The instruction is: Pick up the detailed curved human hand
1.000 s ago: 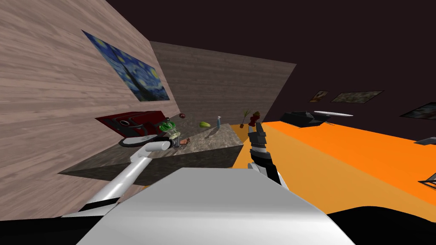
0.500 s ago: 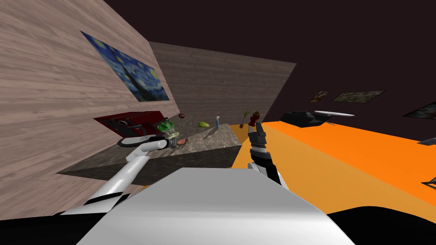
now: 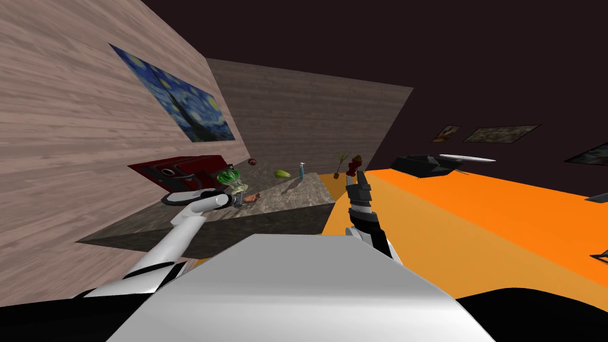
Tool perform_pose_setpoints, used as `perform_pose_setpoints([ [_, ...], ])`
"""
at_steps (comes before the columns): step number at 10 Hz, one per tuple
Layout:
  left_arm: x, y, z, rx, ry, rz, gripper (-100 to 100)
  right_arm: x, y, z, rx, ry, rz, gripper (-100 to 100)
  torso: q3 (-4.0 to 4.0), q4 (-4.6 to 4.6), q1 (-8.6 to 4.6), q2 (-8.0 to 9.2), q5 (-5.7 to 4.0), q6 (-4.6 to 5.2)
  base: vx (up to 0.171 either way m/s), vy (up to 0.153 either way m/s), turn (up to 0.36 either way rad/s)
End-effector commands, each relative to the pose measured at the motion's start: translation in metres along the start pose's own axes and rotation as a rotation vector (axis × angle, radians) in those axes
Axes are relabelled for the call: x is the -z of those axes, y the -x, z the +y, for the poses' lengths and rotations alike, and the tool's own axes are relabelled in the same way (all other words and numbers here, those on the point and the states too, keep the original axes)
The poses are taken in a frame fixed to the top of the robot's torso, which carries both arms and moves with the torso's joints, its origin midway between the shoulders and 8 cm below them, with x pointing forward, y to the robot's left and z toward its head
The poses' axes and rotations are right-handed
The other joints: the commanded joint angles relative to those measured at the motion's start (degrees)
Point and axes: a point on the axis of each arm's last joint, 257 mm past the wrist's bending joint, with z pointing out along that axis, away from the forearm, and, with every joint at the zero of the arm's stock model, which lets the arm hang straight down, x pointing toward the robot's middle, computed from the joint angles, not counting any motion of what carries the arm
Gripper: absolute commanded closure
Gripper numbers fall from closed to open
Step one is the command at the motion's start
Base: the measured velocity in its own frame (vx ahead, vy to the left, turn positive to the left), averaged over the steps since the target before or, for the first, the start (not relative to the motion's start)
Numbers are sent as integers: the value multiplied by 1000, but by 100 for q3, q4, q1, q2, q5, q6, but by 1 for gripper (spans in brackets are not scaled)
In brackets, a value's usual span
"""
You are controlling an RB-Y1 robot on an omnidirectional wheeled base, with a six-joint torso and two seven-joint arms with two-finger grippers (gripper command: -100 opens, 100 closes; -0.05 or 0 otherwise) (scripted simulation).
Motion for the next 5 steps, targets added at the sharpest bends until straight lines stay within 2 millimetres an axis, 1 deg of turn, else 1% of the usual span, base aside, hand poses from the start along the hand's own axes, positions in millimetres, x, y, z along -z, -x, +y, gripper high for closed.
perform_pose_setpoints([
  [1,-2,2,4,-31,8,-3,-100,0,0,0,0,0,0,0,0,0,0,0,0,0,0,0,0],
  [2,1,6,-19,16,-30,24,-100,0,0,0,0,0,0,0,1,0,8,1,2,0,4,-62,6],
  [3,0,14,-13,13,-19,15,-100,0,0,0,0,0,0,0,-1,0,-11,-3,-2,2,8,-93,8],
  [4,-4,19,-3,3,1,9,-100,0,0,0,0,0,0,0,-2,-1,-23,-3,-5,1,6,-56,5],
  [5,-6,22,2,-12,12,6,-100,0,0,0,0,0,0,0,-1,-1,-14,-2,-3,0,1,-18,1],
])
